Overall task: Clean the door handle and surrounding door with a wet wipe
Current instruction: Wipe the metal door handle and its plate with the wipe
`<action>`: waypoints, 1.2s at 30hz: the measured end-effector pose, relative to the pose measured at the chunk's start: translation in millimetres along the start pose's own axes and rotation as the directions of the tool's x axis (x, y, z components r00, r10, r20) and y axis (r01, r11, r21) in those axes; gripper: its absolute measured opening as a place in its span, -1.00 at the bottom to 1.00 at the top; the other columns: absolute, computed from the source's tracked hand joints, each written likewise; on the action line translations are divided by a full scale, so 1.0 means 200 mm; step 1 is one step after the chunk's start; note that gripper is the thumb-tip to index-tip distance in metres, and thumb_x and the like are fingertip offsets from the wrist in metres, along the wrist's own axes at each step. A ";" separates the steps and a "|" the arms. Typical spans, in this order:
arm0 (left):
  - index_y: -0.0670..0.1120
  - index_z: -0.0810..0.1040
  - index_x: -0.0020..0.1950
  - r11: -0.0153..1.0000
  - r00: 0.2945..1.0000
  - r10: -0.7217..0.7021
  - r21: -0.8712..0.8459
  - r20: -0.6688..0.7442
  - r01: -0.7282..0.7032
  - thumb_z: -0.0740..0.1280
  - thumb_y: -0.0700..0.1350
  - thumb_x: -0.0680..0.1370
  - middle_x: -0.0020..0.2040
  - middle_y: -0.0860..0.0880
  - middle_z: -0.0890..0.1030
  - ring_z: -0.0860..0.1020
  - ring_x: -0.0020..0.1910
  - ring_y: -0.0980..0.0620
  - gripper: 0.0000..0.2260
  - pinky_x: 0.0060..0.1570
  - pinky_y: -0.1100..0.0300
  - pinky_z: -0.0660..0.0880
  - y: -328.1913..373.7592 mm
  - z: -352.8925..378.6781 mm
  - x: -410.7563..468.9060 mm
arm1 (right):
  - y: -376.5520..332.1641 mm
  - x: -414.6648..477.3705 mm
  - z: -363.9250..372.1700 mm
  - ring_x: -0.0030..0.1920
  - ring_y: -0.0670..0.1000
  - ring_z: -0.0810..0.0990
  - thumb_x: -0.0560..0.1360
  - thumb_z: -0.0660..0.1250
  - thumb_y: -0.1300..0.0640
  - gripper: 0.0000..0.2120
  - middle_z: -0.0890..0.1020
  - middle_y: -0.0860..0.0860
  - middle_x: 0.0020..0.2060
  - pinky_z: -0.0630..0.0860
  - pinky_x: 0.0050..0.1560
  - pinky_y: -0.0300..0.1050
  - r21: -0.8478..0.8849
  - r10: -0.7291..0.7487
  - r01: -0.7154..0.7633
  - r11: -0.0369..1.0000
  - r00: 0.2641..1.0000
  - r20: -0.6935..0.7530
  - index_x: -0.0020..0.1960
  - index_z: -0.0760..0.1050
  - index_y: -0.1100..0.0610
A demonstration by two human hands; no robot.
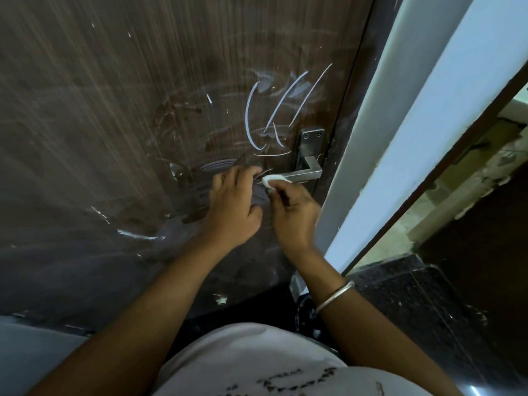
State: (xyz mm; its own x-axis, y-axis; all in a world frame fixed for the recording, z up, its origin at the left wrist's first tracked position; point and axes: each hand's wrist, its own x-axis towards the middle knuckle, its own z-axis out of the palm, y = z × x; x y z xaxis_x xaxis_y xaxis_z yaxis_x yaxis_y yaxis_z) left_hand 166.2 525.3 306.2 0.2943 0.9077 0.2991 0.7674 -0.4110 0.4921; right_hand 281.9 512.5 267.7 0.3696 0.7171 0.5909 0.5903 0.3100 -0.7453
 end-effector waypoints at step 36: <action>0.05 0.40 0.35 0.993 1.000 0.004 0.117 -0.030 0.000 0.17 -0.15 0.32 0.24 -0.16 0.42 0.33 0.15 -0.25 -0.43 0.10 -0.08 0.34 0.02 0.01 -0.02 | 0.02 0.06 0.02 -0.24 -0.02 0.66 0.56 0.12 0.40 -0.80 0.67 0.11 -0.26 0.61 -0.22 -0.19 0.589 0.476 -0.767 -0.254 0.432 0.766 -0.02 0.51 0.28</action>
State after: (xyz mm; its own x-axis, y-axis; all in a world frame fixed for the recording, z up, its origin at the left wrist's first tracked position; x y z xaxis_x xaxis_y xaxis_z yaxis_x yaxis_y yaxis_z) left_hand 168.4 519.8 304.9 0.2801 0.9033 0.3249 0.8286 -0.3984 0.3934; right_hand 285.8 524.2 269.7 -0.1097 0.9354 -0.3361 -0.8561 -0.2607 -0.4463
